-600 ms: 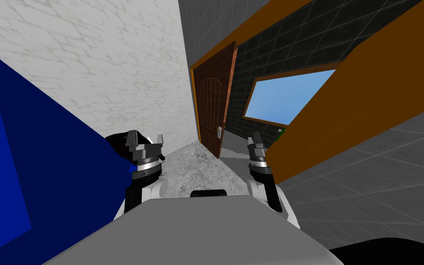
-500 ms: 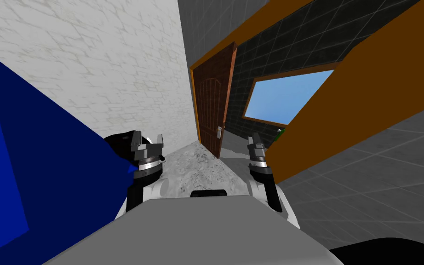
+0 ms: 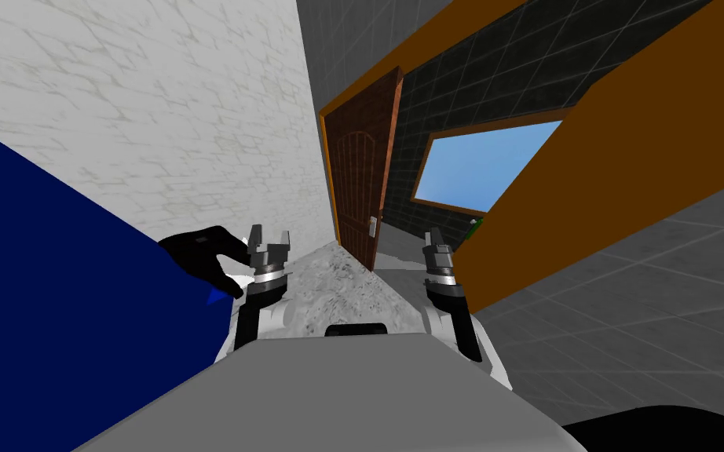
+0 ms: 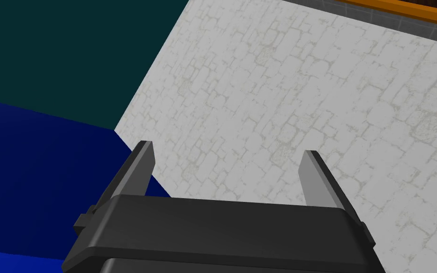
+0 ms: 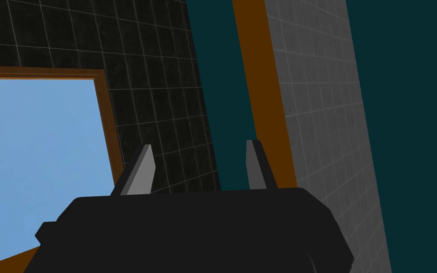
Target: Push the door open
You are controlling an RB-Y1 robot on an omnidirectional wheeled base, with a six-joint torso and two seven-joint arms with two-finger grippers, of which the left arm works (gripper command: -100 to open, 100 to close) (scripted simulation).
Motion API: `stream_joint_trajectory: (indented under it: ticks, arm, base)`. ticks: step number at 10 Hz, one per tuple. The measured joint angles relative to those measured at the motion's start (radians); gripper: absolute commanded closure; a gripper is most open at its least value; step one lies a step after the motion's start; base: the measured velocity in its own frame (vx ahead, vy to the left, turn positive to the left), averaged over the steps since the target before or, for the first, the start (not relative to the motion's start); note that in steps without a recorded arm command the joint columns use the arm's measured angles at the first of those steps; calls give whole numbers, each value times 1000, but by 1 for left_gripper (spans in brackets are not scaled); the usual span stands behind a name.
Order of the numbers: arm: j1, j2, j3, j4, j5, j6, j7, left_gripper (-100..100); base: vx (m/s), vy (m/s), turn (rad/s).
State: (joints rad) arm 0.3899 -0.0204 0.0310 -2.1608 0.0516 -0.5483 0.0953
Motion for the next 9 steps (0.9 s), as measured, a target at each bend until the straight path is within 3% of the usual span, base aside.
stream_joint_trajectory:
  ticks: [4, 7, 9]
  arm:
    - [-65, 20, -24, 121, -8, -4, 6, -100]
    - [-122, 26, -36, 198, -13, 9, 5, -100]
    - [-151, 37, -38, 262, -12, 2, 11, -100]
  base:
    - [75, 41, -77]
    - [54, 34, -76]
    - [59, 34, -96]
